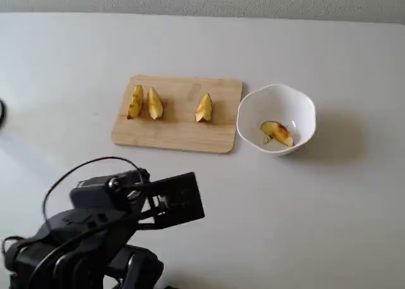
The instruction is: Pick up the second from the right apple slice from the cutting board and place it into the bowl
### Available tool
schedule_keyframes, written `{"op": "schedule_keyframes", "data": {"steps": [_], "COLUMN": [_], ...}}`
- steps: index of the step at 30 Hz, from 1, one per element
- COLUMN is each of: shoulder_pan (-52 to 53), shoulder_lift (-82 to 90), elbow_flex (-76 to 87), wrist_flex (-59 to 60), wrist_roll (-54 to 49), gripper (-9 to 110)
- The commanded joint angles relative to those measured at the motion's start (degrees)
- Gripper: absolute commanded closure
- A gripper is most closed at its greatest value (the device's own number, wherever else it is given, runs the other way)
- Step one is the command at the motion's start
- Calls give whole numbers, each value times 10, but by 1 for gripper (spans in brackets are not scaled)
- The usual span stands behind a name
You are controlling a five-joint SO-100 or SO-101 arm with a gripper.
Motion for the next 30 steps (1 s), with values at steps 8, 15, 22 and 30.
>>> {"op": "schedule_keyframes", "data": {"steps": [8,15,22,30], "shoulder_pan": [40,56,65,85], "shoulder_lift": [21,21,21,20], "elbow_flex": [117,174,218,271], "wrist_flex": [-28,-52,-76,-88], "wrist_roll": [3,27,37,42], "gripper": [102,102,102,102]}}
